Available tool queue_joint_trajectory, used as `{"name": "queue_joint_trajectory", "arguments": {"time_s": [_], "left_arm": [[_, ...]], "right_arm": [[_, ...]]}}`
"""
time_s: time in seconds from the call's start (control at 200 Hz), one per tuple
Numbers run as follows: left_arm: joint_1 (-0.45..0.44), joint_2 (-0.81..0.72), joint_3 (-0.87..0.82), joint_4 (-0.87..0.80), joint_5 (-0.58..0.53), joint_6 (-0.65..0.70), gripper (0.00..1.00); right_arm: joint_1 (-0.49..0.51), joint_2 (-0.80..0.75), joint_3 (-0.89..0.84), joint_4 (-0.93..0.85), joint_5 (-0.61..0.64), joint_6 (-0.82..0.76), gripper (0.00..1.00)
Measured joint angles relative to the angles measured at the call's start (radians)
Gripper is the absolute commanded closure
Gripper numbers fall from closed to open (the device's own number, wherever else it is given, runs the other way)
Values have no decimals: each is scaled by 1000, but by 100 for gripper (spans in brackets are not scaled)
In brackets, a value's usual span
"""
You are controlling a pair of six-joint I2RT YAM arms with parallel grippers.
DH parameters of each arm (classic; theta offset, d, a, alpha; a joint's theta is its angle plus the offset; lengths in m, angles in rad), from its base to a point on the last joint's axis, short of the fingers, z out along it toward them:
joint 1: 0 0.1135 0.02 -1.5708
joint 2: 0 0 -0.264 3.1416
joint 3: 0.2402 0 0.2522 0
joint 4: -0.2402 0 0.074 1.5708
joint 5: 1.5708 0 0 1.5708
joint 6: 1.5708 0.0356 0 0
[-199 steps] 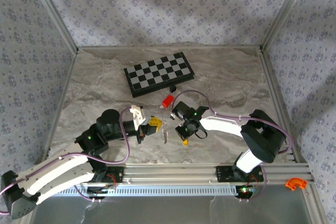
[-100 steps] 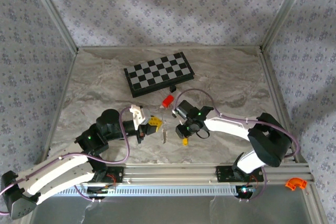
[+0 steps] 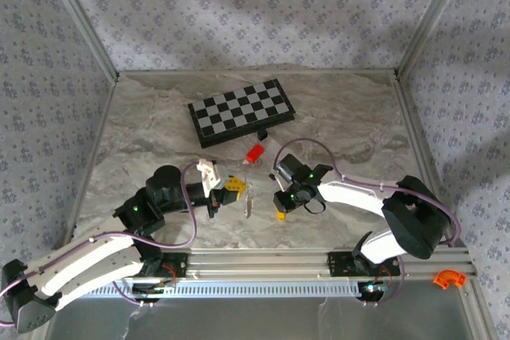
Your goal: Put the keys on the keyring
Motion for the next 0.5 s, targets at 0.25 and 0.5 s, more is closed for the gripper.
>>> {"name": "queue_joint_trajectory", "arguments": {"time_s": [0.25,0.5], "left_arm": [[0,0,0,0,13,0,100],[0,0,0,0,14,0,100]], "right_arm": [[-8,0,-5,34,-25,0,79],[-8,8,-5,39,-35,0,79]]}}
